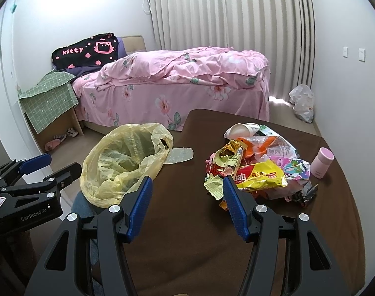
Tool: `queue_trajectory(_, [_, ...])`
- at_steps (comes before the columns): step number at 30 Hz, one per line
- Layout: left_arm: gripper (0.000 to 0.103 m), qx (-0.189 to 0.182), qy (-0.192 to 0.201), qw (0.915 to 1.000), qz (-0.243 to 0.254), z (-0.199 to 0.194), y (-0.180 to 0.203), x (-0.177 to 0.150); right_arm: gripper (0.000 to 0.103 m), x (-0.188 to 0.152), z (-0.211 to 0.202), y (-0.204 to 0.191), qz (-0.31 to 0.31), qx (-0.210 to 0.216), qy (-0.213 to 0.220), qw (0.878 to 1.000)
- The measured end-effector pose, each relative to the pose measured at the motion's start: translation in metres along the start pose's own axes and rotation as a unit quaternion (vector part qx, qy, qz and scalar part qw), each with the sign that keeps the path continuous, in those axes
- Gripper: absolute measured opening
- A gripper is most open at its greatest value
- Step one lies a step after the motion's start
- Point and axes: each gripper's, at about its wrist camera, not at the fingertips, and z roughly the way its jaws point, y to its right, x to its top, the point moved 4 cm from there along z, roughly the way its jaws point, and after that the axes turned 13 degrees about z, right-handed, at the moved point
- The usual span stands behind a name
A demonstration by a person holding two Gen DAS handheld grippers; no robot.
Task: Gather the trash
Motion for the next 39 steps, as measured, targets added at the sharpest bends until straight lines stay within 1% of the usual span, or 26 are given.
queue_trajectory(39, [0.077,0.0,0.0,1.0,-0.003,-0.0006,-0.001,-0.0043,0.056,0.0002,-0.0014,-0.0002,-0.001,0.001,-0.002,1.0])
